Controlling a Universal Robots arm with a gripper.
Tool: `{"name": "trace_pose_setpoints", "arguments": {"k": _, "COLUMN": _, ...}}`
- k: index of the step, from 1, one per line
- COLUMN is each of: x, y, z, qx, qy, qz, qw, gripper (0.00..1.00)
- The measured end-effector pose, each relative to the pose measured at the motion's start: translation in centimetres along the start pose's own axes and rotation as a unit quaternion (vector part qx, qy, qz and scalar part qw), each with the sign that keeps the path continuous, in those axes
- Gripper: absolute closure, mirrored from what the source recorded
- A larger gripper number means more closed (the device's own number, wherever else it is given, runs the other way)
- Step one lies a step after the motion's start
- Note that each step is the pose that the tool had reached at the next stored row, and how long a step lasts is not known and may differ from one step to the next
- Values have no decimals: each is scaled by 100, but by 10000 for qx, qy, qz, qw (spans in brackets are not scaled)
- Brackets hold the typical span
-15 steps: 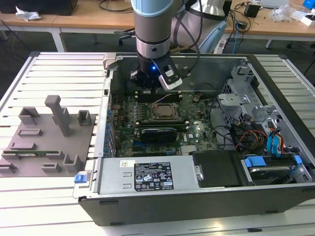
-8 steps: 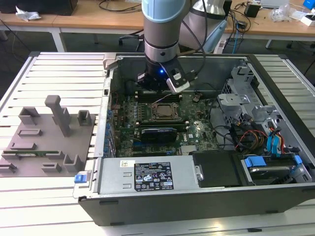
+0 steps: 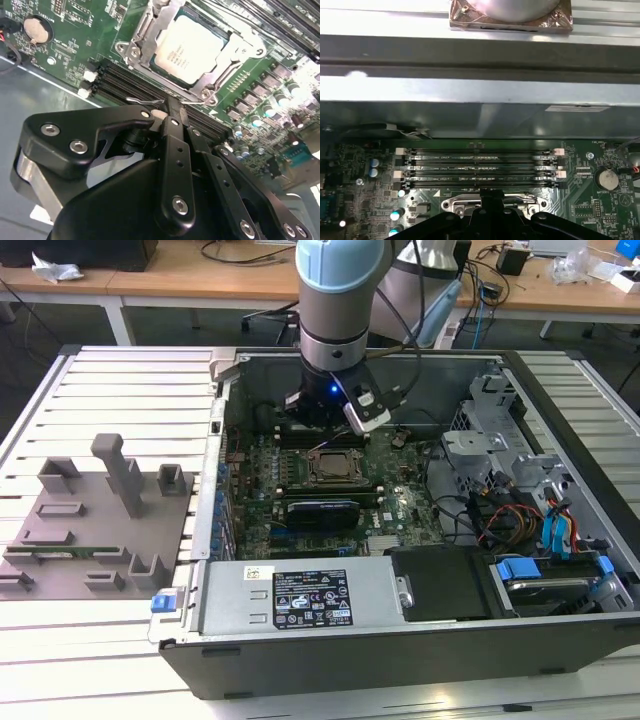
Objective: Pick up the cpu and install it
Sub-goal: 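Install the first cpu locking lever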
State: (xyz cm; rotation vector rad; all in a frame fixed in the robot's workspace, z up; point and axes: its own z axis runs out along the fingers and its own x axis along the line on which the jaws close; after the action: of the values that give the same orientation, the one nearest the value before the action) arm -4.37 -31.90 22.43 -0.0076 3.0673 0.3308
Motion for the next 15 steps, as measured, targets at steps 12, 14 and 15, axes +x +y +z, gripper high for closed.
{"name": "trace_pose_setpoints", "arguments": {"k": 12, "x": 10, "y": 35, "z": 60, "qx": 26, "qy": -348, "qz": 18, "qw": 9994, "gripper": 89}}
{"name": "trace_pose_setpoints", "arguments": {"k": 14, "x": 21, "y": 30, "z": 83, "qx": 28, "qy": -400, "qz": 30, "qw": 9992, "gripper": 89}}
{"name": "trace_pose_setpoints", "arguments": {"k": 15, "x": 22, "y": 28, "z": 91, "qx": 31, "qy": -408, "qz": 56, "qw": 9991, "gripper": 89}}
